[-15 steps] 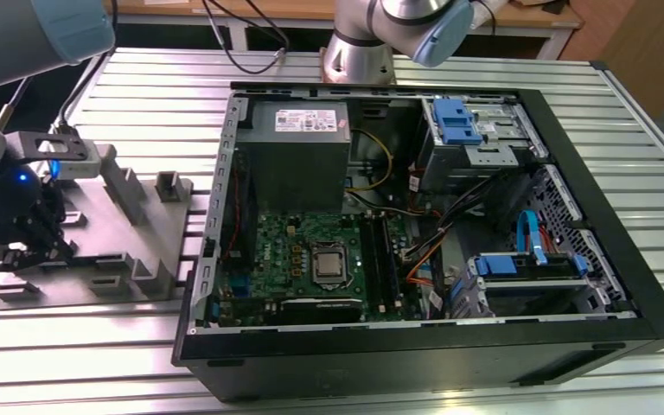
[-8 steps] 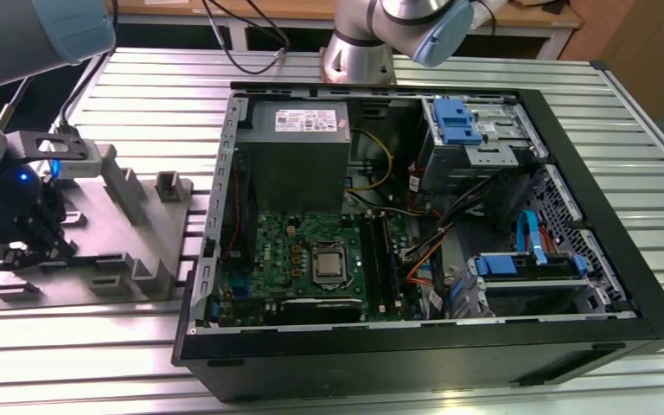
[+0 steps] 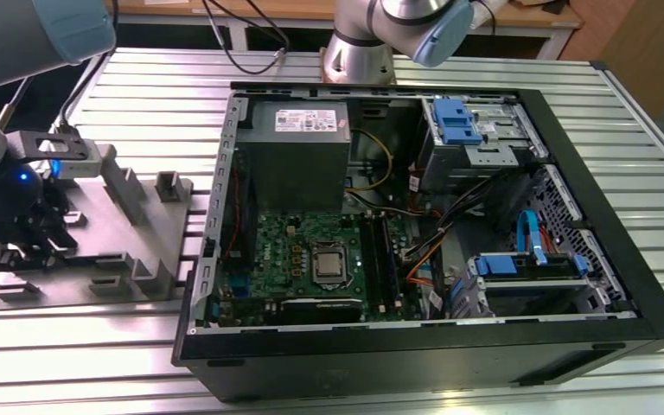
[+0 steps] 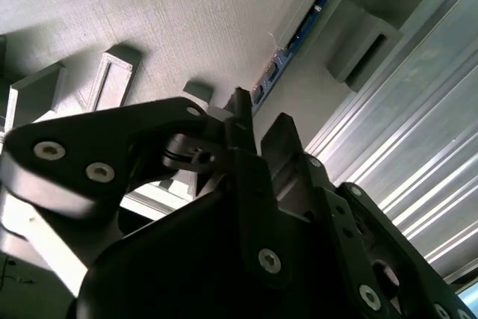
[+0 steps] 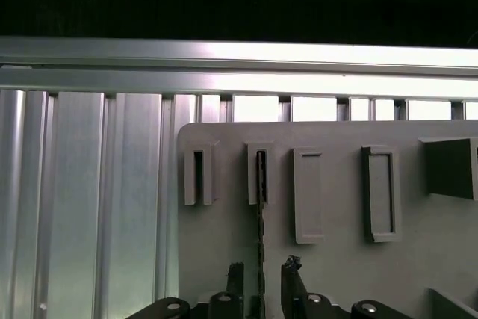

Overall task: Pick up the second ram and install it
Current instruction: 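Pick up the second ram and move it above second insertion slot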

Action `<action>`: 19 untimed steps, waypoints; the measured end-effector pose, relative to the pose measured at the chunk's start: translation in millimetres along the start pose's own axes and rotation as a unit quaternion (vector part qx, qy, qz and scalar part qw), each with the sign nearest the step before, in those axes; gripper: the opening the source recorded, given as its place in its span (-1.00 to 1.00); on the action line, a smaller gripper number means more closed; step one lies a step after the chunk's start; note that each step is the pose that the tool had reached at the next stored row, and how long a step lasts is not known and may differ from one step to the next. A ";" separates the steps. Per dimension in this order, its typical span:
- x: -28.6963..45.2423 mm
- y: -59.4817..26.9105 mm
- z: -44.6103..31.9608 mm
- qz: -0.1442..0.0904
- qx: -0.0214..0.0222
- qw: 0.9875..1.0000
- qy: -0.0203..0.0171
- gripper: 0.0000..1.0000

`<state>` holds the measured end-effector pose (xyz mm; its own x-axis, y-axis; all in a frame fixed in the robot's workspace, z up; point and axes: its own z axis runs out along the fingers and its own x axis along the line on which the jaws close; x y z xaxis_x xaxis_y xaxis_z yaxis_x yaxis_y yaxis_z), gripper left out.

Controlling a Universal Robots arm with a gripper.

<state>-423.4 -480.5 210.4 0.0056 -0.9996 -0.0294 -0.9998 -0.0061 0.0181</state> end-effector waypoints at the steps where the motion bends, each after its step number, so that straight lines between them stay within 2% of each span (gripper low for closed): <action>1: 0.0 0.0 0.2 0.000 0.000 1.000 0.000 -0.42; 2: 0.0 -0.1 1.1 0.000 0.000 1.000 0.000 -0.29; 8: 0.1 1.1 5.3 -0.013 0.000 1.000 0.000 -0.29; 19: 0.1 5.1 8.9 -0.014 0.000 1.000 0.000 -0.29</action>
<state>-428.6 -480.4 201.6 0.0328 -0.9990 -0.0293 -0.9993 -0.0334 0.0178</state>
